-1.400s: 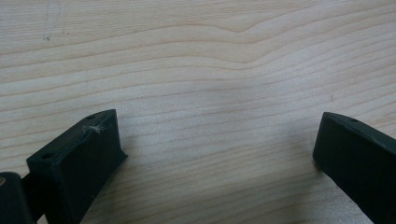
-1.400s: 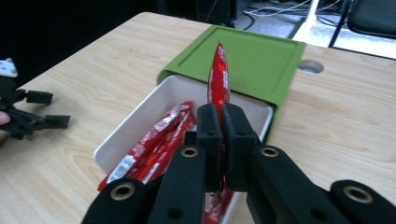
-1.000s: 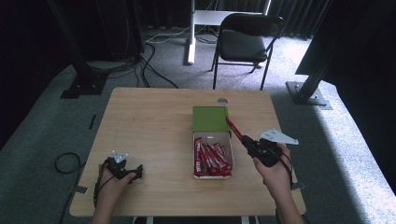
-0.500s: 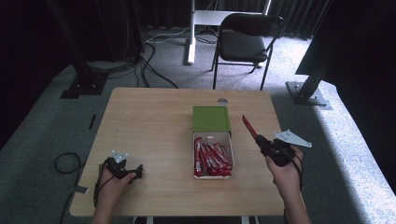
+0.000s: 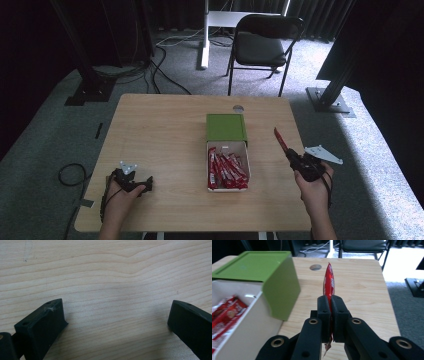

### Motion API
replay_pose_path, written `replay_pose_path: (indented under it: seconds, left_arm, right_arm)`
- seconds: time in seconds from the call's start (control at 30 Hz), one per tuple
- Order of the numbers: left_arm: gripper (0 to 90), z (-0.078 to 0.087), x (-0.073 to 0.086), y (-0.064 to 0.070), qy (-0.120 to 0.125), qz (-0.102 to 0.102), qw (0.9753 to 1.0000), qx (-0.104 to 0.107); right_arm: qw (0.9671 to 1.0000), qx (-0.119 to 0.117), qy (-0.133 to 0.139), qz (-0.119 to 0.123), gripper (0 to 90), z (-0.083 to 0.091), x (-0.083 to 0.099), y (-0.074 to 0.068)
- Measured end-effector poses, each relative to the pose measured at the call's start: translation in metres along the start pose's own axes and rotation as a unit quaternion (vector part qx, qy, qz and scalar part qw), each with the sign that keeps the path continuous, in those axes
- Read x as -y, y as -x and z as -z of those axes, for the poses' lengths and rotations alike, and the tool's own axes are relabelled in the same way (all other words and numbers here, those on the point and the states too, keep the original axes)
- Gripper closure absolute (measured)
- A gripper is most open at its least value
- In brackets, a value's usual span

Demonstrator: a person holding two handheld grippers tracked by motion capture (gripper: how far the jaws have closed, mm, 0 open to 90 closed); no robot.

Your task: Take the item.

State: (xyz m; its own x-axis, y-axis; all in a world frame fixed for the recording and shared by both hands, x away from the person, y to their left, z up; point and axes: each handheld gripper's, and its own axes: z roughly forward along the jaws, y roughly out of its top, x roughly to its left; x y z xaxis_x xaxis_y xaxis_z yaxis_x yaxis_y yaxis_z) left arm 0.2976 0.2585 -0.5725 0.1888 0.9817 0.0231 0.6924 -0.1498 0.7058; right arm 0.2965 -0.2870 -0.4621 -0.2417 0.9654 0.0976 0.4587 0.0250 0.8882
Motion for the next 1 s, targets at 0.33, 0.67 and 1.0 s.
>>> replay_pose_path:
  seconds: [0.33, 0.67, 1.0]
  left_arm:
    - [1.9, 0.0, 0.0, 0.0, 0.0, 0.0, 1.0, 0.0]
    - [1.9, 0.0, 0.0, 0.0, 0.0, 0.0, 1.0, 0.0]
    - [1.9, 0.0, 0.0, 0.0, 0.0, 0.0, 1.0, 0.0]
  right_arm:
    - [0.9994, 0.027, -0.014, -0.016, 86.6, -0.008, 0.017, 0.023]
    - [0.9976, 0.056, -0.033, -0.026, 86.4, -0.019, 0.038, 0.042]
    - [0.9953, 0.08, -0.046, -0.03, 86.4, -0.028, 0.054, 0.058]
